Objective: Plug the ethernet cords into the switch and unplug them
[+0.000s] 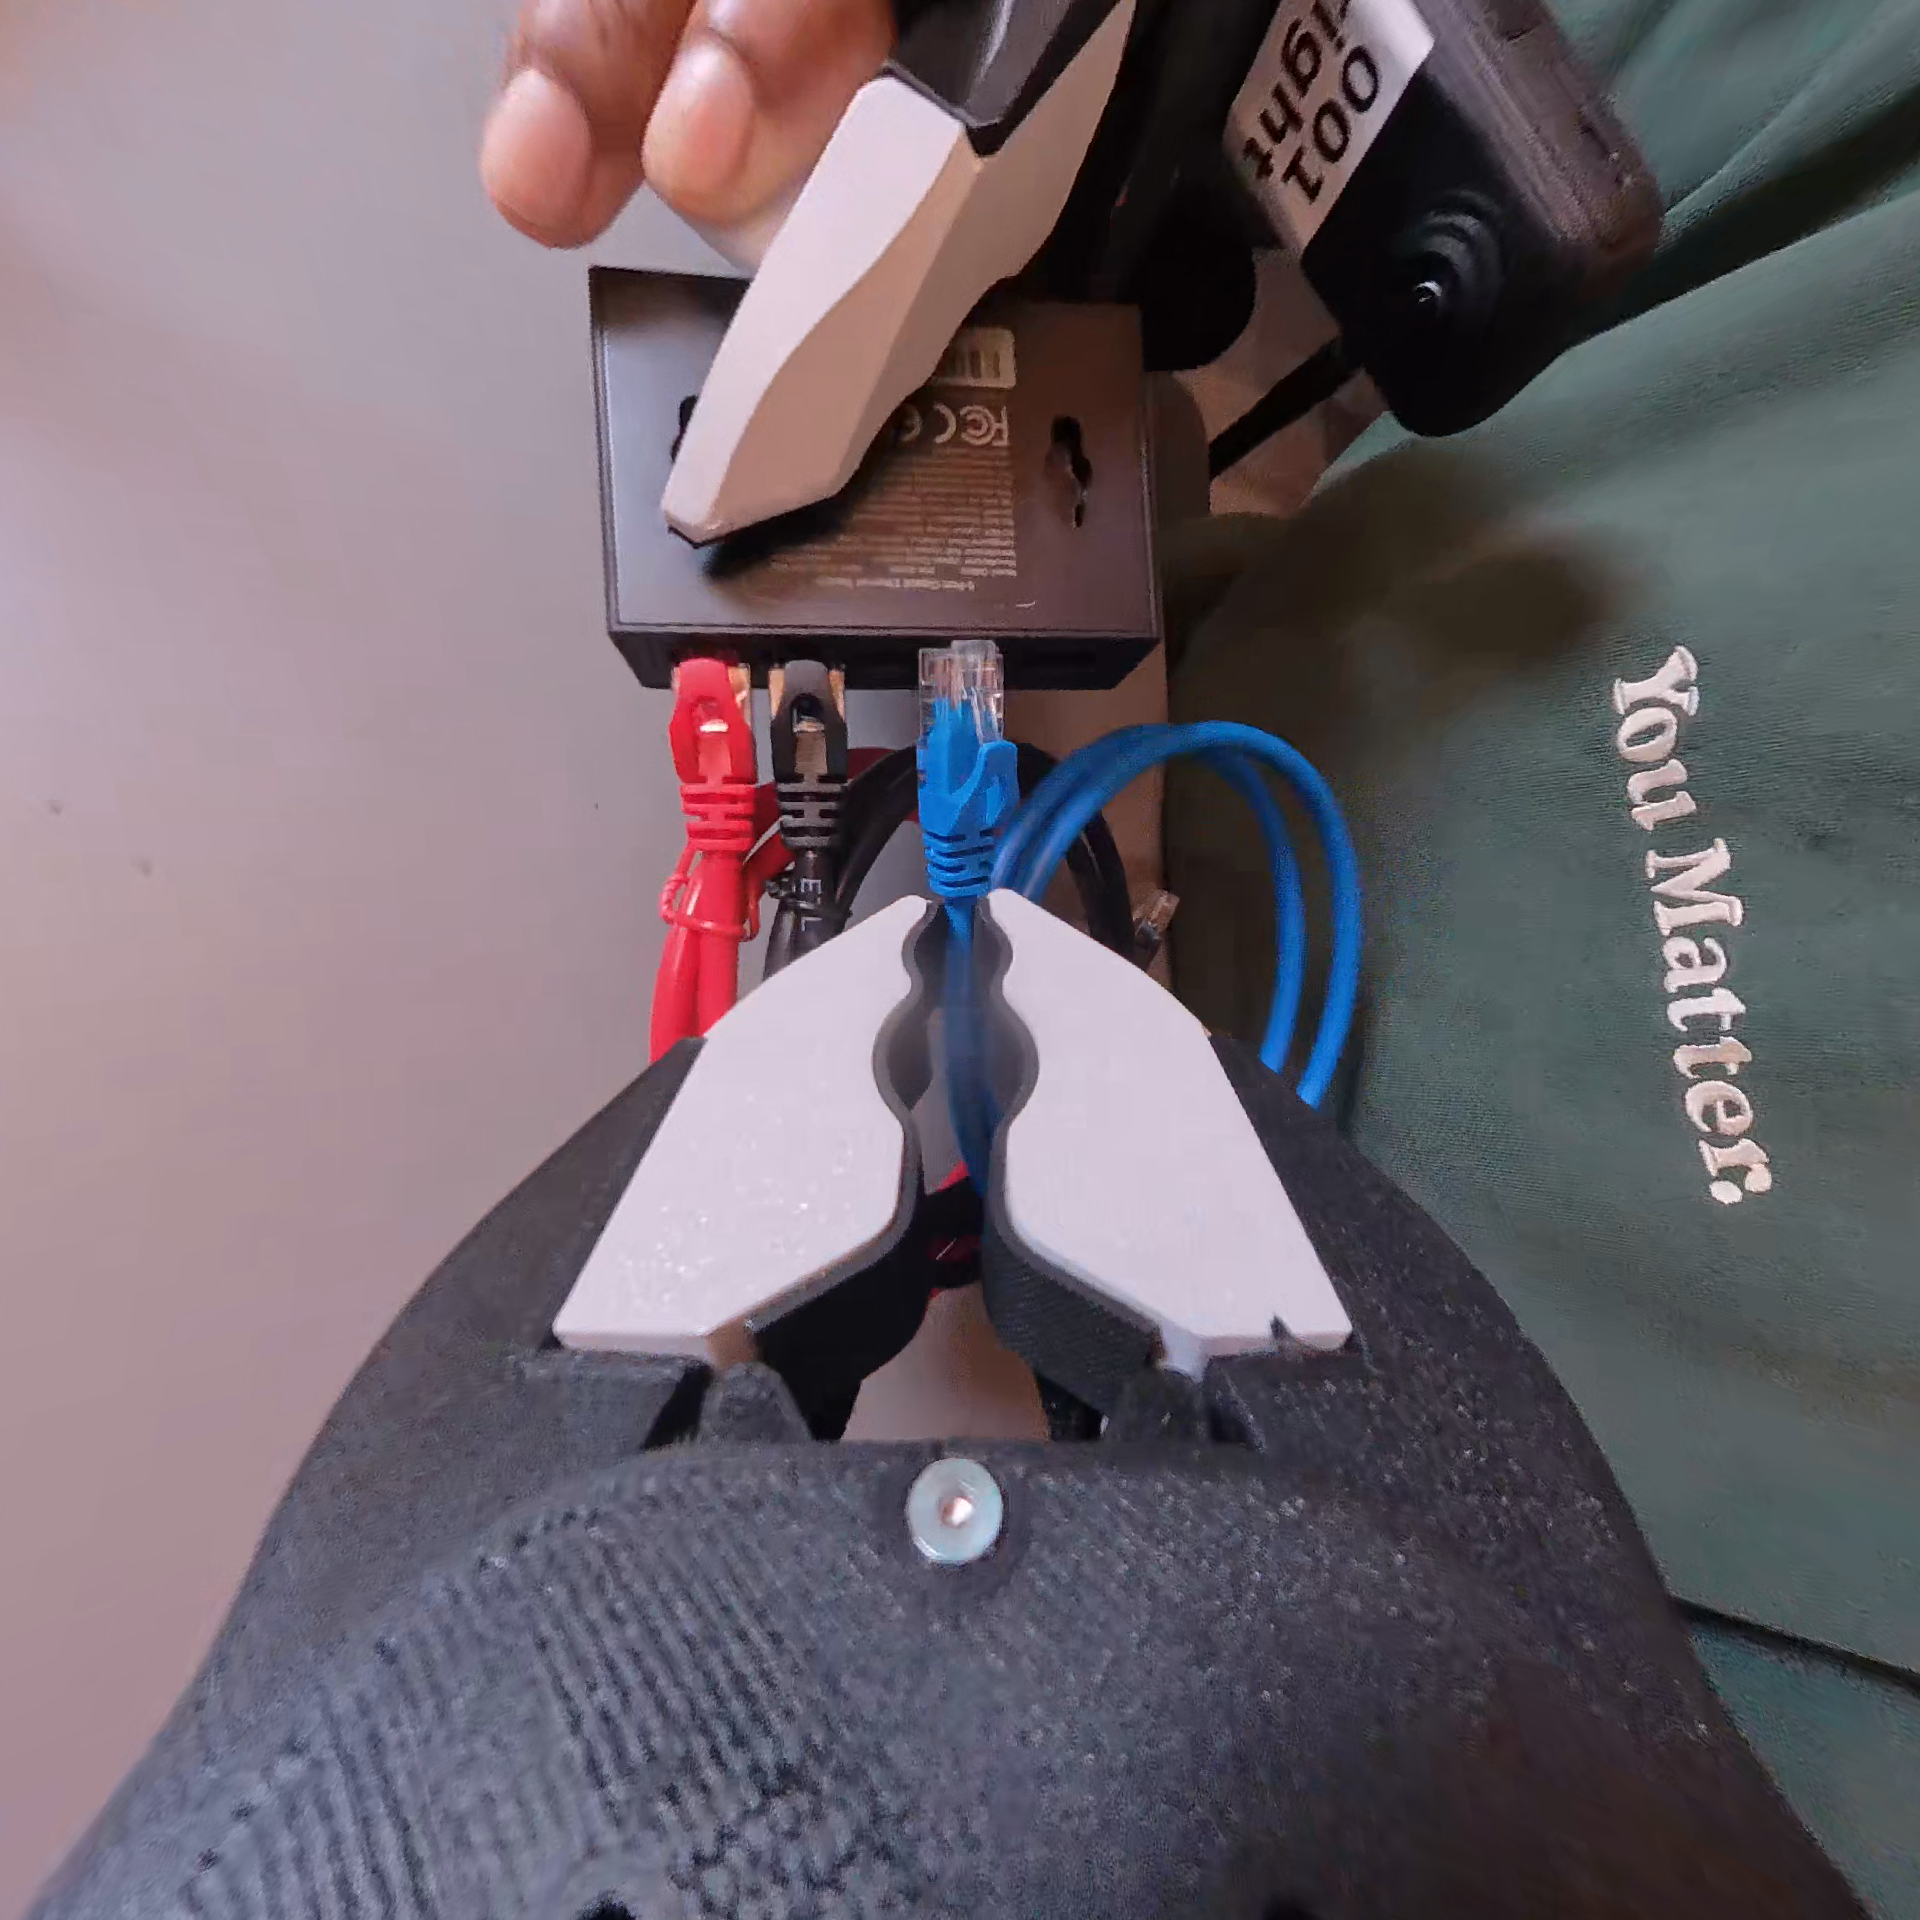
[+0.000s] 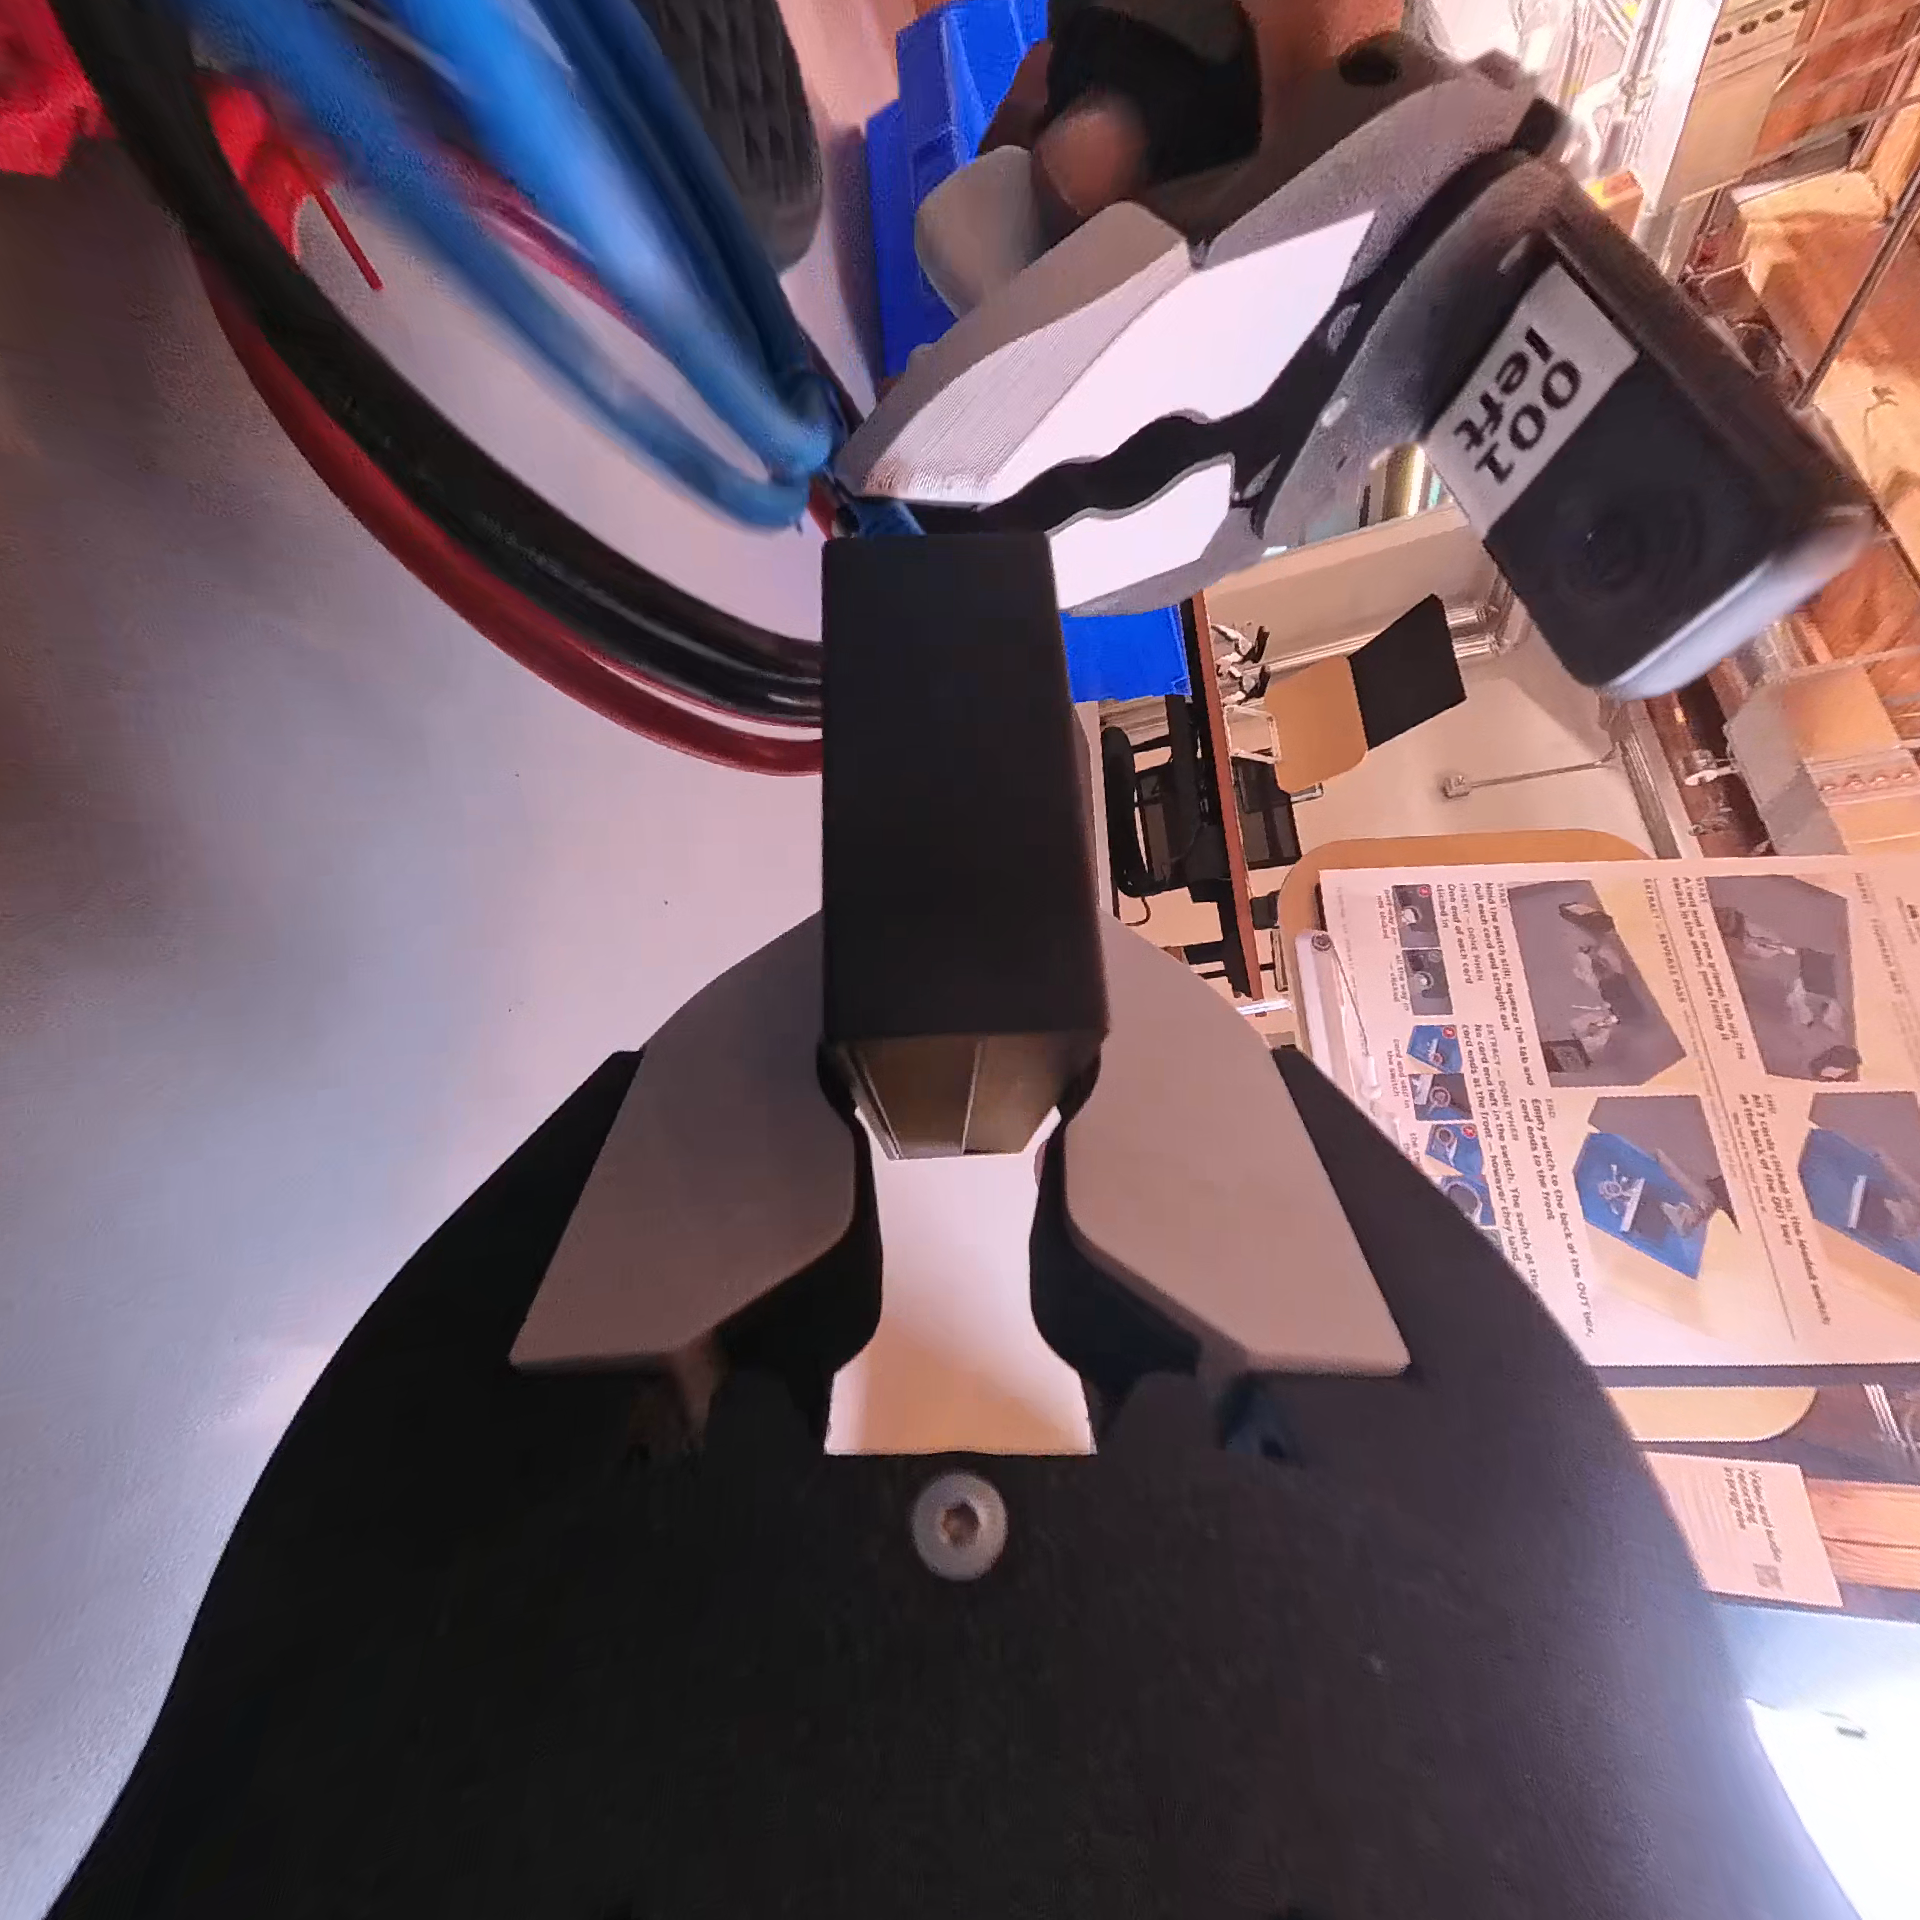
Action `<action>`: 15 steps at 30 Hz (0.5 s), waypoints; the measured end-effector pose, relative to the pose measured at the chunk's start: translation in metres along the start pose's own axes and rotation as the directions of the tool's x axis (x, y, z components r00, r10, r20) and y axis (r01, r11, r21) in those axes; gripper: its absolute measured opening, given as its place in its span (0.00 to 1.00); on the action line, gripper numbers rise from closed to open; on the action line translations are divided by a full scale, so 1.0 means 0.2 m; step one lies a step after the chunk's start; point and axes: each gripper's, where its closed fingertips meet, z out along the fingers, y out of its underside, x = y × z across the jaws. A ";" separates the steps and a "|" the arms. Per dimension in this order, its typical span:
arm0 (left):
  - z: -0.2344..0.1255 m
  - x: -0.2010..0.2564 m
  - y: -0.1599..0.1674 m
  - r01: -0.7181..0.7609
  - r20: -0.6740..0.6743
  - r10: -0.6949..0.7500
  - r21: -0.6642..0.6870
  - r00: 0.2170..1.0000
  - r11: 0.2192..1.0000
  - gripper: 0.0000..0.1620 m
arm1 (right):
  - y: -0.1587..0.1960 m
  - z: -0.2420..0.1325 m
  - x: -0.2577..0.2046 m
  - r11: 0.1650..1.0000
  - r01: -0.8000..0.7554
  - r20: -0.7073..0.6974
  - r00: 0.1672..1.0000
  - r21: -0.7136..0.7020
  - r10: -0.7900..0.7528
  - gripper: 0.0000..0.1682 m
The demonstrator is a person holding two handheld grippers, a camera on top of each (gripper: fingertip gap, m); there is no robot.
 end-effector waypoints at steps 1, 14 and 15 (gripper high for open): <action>0.00 0.00 0.01 0.008 0.001 -0.008 -0.027 1.000 1.000 0.03 | -0.01 0.00 0.00 1.000 0.005 0.001 1.000 0.003 -0.005 0.18; 0.02 0.02 0.11 0.085 -0.084 -0.111 -0.264 0.990 0.961 0.03 | -0.07 0.02 -0.07 0.989 0.144 0.010 0.989 0.026 -0.145 0.18; 0.03 0.03 0.11 0.064 -0.105 -0.097 -0.281 0.990 0.958 0.03 | -0.08 0.02 -0.07 0.988 0.151 0.008 0.988 0.028 -0.152 0.18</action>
